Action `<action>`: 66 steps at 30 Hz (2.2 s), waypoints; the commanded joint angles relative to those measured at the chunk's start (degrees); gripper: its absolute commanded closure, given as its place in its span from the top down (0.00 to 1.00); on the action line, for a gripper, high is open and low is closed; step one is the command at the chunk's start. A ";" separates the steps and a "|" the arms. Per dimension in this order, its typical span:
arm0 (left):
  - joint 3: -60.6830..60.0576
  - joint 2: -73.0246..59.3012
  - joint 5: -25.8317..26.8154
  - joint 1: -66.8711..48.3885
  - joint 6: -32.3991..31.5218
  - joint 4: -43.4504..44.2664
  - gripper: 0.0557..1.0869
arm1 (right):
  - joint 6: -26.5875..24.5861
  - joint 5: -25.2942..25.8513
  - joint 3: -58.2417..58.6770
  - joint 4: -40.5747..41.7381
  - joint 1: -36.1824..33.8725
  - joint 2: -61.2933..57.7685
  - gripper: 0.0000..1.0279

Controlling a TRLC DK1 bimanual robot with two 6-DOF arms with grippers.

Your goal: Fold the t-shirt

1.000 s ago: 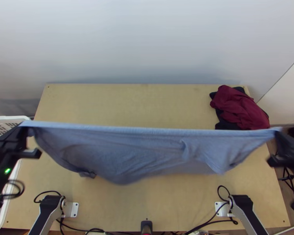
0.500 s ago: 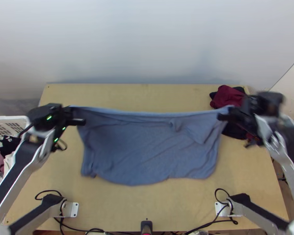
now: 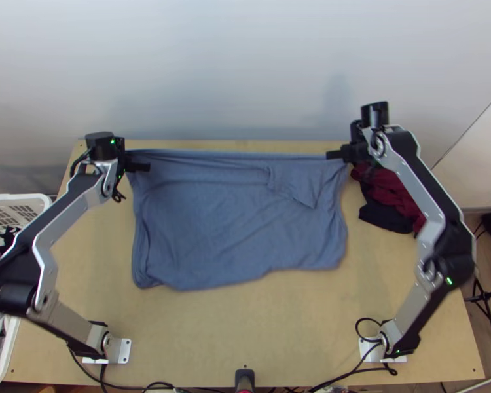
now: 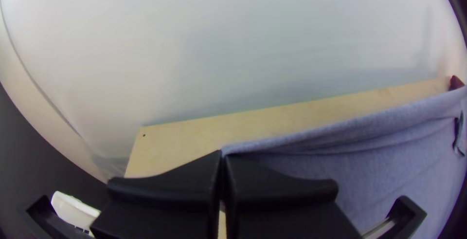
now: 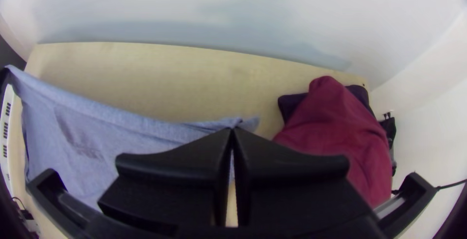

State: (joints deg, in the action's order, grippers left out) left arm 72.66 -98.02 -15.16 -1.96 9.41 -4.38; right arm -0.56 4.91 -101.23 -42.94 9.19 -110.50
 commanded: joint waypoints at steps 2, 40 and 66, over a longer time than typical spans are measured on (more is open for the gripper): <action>7.58 -13.16 -0.14 -1.12 4.13 0.43 0.04 | -1.46 -0.16 -13.64 -0.22 0.92 -15.54 0.03; -14.57 2.13 -1.10 -4.02 9.75 -3.18 0.04 | 3.46 0.81 12.02 -2.15 3.55 -0.60 0.03; -15.36 0.20 -1.19 -4.37 6.85 -6.87 0.96 | -1.38 0.72 13.16 1.19 3.73 -4.20 0.48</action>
State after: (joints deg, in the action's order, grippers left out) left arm 56.16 -98.67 -16.58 -6.07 16.88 -9.21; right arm 1.83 5.80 -86.37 -41.56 12.53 -114.69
